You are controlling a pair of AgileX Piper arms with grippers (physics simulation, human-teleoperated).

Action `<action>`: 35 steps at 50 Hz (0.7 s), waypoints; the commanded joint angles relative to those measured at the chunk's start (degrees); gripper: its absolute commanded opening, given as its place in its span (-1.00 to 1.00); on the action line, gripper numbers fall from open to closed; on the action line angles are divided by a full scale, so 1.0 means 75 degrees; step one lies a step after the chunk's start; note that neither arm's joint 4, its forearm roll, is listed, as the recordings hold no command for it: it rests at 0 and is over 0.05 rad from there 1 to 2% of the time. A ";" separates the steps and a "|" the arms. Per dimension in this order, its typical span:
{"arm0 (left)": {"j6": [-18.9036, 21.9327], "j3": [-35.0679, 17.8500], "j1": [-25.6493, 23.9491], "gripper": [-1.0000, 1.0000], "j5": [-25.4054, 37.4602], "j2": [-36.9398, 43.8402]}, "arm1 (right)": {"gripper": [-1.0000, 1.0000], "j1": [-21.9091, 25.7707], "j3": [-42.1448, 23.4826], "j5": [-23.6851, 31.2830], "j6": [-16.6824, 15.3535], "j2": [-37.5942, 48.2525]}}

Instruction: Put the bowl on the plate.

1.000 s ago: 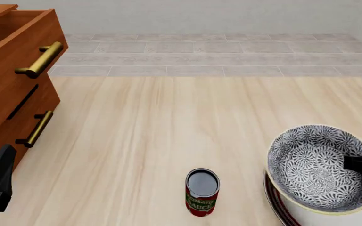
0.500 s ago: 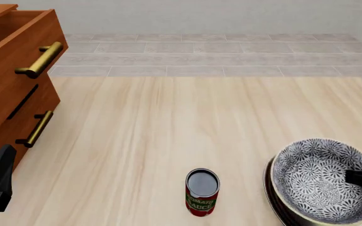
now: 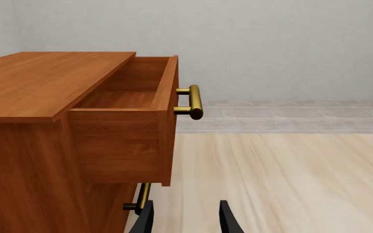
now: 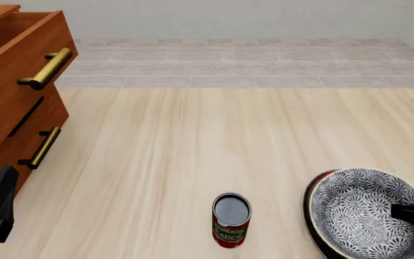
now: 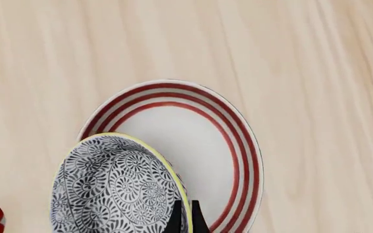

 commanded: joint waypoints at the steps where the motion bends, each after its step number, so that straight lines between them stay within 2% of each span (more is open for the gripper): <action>1: 0.0000 0.0000 0.0000 1.00 0.0000 0.0000 | -1.00 -0.0034 0.0150 -0.0153 0.0011 0.0047; 34: 0.0000 0.0000 0.0000 1.00 0.0000 0.0000 | -1.00 -0.0305 0.0262 -0.0348 -0.0223 0.0202; 35: 0.0000 0.0000 0.0000 1.00 0.0000 0.0000 | 1.00 -0.0298 0.0257 -0.0363 -0.0221 0.0222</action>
